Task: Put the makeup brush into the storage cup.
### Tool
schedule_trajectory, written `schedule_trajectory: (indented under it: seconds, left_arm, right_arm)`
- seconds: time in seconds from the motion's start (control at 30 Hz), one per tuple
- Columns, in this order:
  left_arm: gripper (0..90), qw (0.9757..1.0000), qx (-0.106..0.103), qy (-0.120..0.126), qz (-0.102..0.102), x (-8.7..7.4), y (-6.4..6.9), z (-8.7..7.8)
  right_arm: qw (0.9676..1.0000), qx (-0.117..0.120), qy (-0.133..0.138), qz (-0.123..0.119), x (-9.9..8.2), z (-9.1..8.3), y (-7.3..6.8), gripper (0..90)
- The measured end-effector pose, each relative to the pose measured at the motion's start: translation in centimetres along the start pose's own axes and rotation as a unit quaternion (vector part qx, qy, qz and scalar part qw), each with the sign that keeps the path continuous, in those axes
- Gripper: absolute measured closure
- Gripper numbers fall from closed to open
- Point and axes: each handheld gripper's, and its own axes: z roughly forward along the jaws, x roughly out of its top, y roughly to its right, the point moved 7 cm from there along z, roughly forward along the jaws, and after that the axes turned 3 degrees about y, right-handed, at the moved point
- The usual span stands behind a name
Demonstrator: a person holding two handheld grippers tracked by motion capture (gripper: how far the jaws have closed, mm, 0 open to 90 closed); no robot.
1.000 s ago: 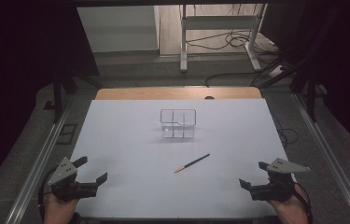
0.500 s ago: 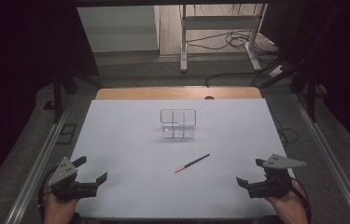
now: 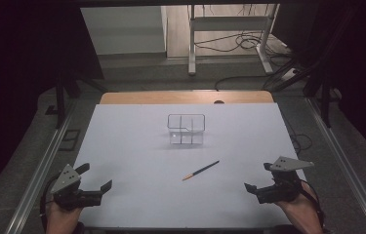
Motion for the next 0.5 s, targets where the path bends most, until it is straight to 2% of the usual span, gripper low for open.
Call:
schedule_trajectory:
  seconds: [0.1,0.33,0.5]
  left_arm:
    - [0.2,1.0,0.001,0.005,-0.007,0.0,-0.2,-0.1]
    - [0.0,1.0,0.003,0.004,-0.005,0.0,-0.2,-0.1]
    - [0.0,0.9999,0.007,0.008,-0.01,0.1,-0.4,-0.2]
  right_arm:
    - [1.0,0.001,-0.005,-0.005,0.3,0.2,0.0,0.7]
    - [0.9998,0.003,-0.013,-0.014,0.9,0.8,0.0,0.7]
    - [0.9997,0.007,-0.018,-0.016,1.1,1.3,0.0,0.7]
